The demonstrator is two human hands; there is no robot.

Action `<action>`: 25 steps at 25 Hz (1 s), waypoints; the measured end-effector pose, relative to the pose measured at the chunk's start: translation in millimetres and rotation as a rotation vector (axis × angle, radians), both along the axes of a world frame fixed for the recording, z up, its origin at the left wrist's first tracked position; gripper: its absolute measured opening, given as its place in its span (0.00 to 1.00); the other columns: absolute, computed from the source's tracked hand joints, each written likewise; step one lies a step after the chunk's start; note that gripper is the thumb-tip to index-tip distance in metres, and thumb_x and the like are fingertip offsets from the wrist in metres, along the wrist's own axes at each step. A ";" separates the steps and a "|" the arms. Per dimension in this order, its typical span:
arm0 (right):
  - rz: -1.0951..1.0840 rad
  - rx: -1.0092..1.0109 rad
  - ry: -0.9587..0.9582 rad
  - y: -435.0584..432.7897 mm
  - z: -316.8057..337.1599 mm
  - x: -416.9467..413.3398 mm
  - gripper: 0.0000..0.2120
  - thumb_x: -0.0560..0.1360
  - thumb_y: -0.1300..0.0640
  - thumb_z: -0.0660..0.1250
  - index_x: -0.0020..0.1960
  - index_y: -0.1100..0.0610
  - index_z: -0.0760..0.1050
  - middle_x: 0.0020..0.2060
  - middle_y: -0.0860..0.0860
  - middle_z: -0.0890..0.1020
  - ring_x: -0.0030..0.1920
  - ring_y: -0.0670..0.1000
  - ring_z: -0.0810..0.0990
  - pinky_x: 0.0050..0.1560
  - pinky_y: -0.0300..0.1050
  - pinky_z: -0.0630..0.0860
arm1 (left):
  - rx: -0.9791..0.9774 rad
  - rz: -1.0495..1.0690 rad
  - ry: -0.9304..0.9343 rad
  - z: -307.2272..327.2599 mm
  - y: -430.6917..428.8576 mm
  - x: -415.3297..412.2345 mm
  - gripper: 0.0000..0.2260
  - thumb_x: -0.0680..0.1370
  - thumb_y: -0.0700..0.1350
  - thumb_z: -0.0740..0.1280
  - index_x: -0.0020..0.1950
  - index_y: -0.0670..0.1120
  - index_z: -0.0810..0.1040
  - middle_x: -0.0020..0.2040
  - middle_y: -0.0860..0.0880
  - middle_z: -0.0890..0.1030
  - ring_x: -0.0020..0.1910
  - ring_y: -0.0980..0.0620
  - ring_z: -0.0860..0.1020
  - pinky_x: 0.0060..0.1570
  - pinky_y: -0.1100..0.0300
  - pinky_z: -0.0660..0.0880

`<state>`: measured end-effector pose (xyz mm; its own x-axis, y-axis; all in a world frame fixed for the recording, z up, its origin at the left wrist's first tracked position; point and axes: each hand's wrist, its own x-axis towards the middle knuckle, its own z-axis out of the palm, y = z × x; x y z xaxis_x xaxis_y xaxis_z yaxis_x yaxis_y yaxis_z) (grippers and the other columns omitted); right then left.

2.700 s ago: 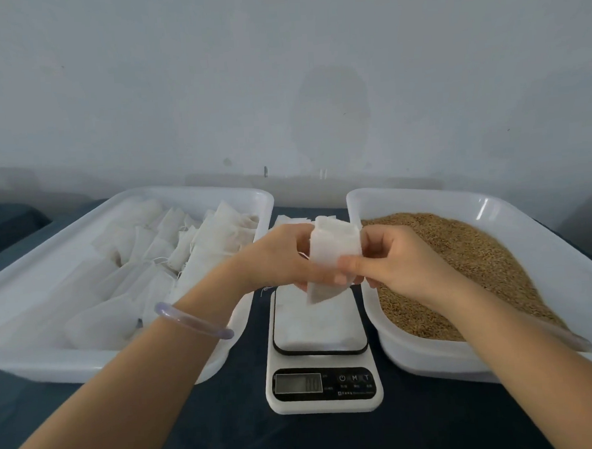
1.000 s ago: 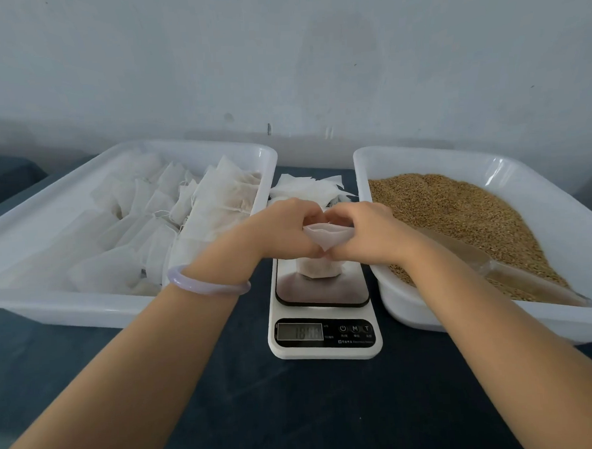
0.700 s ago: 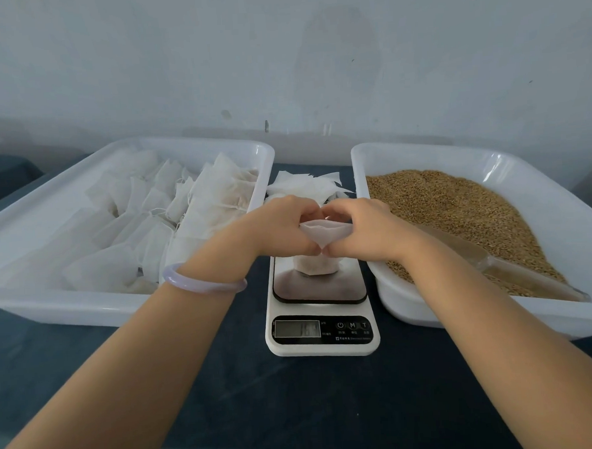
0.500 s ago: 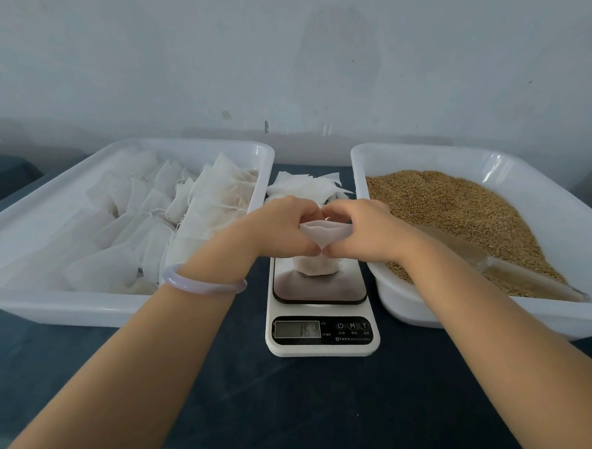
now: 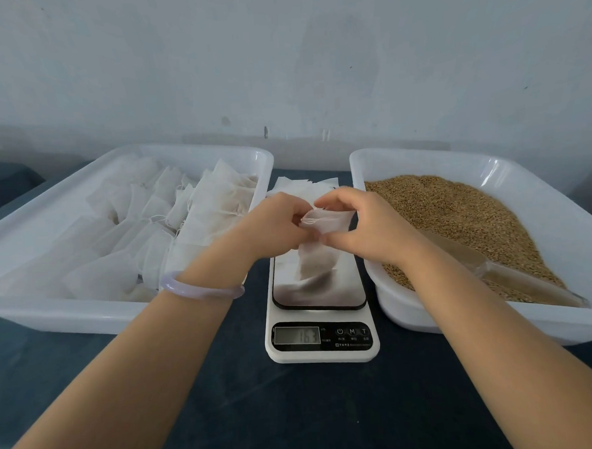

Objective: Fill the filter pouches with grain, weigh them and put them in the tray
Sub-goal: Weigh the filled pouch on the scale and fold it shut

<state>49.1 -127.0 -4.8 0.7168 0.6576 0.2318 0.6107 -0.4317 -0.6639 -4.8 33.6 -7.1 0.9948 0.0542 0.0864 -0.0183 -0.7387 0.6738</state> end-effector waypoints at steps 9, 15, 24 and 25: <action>-0.011 0.327 -0.016 -4.0 4.4 -4.8 0.10 0.69 0.56 0.75 0.40 0.46 0.74 0.36 0.44 0.83 0.39 0.37 0.78 0.39 0.25 0.70 | -0.447 -0.052 0.012 8.4 -2.7 -7.8 0.09 0.75 0.35 0.66 0.35 0.45 0.75 0.26 0.58 0.74 0.27 0.61 0.73 0.28 0.73 0.67; 0.097 0.356 0.005 -6.5 6.6 -5.3 0.05 0.70 0.59 0.73 0.38 0.55 0.77 0.46 0.45 0.82 0.49 0.46 0.81 0.57 0.46 0.74 | -0.744 -0.268 0.200 11.8 -4.5 -14.2 0.11 0.74 0.35 0.59 0.55 0.39 0.76 0.44 0.42 0.82 0.43 0.44 0.82 0.42 0.57 0.78; 0.139 0.578 0.196 -7.1 8.3 -3.9 0.11 0.68 0.58 0.70 0.32 0.56 0.69 0.34 0.43 0.81 0.38 0.45 0.79 0.41 0.40 0.75 | -0.455 -0.202 0.284 14.4 -9.6 -17.7 0.08 0.73 0.32 0.69 0.46 0.42 0.75 0.35 0.46 0.78 0.33 0.48 0.79 0.39 0.57 0.79; 0.130 0.598 0.209 -7.2 8.4 -3.9 0.11 0.69 0.58 0.70 0.32 0.56 0.69 0.34 0.43 0.82 0.39 0.46 0.79 0.42 0.42 0.75 | -0.455 -0.176 0.273 13.5 -9.0 -16.8 0.07 0.74 0.32 0.68 0.47 0.42 0.74 0.36 0.44 0.78 0.35 0.46 0.79 0.41 0.56 0.80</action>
